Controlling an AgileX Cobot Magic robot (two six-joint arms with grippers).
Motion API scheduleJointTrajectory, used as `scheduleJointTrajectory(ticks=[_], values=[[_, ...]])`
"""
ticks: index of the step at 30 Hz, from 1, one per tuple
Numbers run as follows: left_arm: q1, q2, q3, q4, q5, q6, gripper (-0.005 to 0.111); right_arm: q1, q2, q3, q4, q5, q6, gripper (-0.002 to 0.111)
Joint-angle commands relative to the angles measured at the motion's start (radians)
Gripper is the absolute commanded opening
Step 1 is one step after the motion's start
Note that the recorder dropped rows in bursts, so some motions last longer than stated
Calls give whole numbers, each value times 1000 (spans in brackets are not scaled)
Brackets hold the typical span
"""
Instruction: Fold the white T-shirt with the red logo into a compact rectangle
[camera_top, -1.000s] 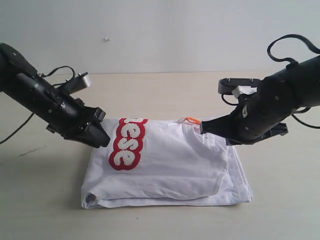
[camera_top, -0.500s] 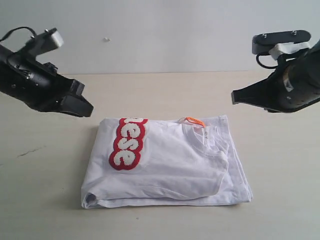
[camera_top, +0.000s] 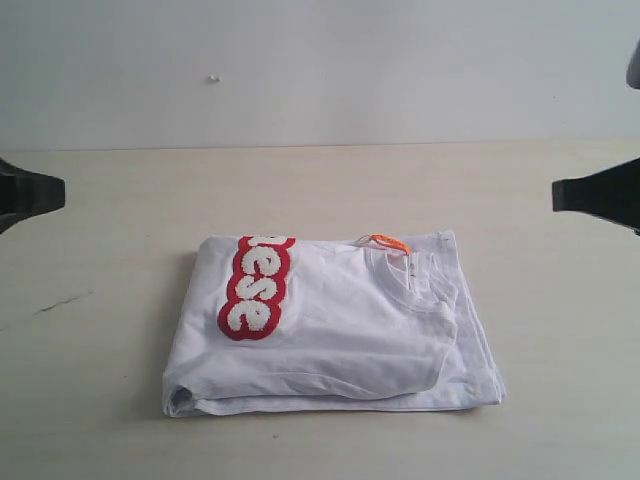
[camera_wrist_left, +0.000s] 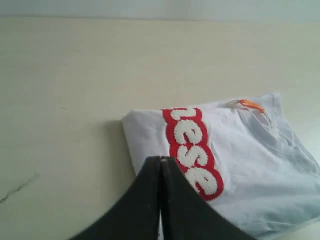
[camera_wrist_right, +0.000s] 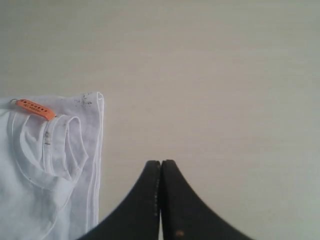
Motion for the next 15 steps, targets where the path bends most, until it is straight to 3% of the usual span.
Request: scheduleJointTrajectory(ticks=[1, 8, 15], values=[[2, -160, 128, -41, -119, 7, 0, 2, -112, 84, -11, 1, 4, 0], [2, -390, 279, -56, -227, 7, 0, 2, -317, 189, 3, 6, 2, 0], [2, -604, 390, -64, -222, 7, 0, 2, -552, 262, 129, 50, -134, 0]])
